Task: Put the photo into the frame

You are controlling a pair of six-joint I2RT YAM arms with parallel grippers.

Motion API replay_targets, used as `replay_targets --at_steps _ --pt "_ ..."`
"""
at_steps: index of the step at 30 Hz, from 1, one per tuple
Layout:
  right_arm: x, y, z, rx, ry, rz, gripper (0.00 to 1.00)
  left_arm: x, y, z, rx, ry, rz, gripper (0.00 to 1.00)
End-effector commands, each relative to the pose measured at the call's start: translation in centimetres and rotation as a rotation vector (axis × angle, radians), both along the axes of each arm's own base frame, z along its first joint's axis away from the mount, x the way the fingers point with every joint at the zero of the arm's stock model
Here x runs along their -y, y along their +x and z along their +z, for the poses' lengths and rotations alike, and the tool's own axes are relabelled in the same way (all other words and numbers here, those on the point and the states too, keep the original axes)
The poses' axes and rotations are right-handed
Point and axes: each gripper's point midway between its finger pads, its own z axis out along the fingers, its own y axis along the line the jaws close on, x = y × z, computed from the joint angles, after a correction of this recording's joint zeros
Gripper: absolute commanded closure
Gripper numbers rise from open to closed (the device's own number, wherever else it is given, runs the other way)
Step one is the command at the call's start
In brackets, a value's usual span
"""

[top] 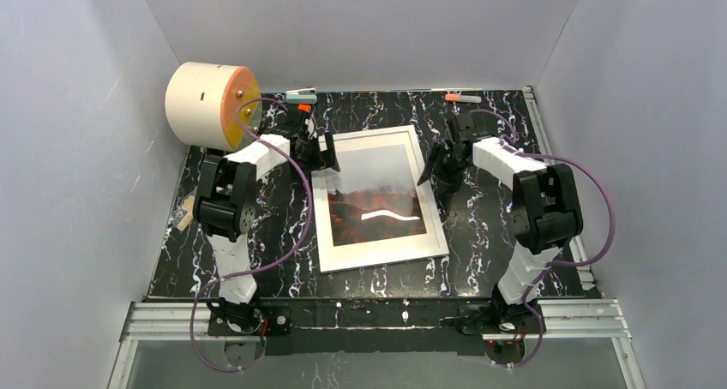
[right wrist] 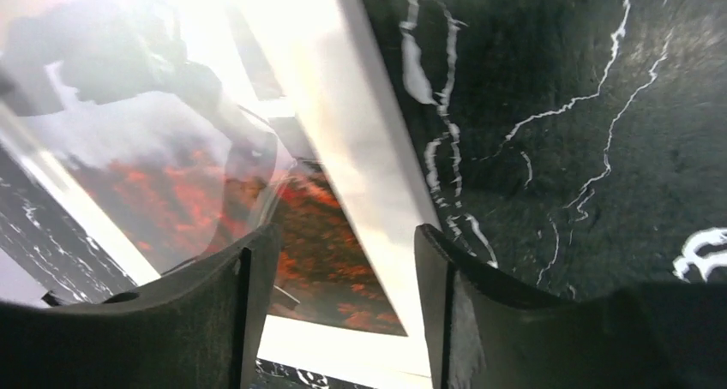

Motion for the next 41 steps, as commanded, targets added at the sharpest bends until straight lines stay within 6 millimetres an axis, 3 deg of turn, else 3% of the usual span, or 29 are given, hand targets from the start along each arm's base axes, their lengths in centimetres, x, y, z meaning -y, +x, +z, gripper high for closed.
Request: replay_targets --at_steps 1,5,9,13,21,31,41 --pt "0.5 3.9 8.7 0.24 -0.037 -0.101 0.28 -2.0 0.5 2.5 0.059 0.091 0.027 0.01" --pt "3.8 4.8 12.9 0.371 -0.164 -0.212 0.21 -4.6 0.7 5.9 0.132 0.201 0.064 0.02" --pt "6.7 3.7 16.3 0.472 -0.242 -0.303 0.21 -6.1 -0.5 10.8 0.213 0.23 0.109 0.02" --pt "9.1 1.4 18.7 0.553 -0.282 -0.389 0.21 -7.8 -3.6 16.1 0.328 0.219 0.184 0.01" --pt "12.4 -2.7 24.4 0.752 -0.296 -0.482 0.04 -11.2 -10.2 23.7 0.569 0.195 0.289 0.02" --pt "15.7 -8.1 28.9 0.824 -0.345 -0.573 0.01 -14.9 -16.9 27.9 0.674 0.237 0.373 0.02" --pt "15.1 -10.8 31.7 0.841 -0.312 -0.464 0.01 -16.1 -20.9 29.6 0.67 0.24 0.381 0.02"
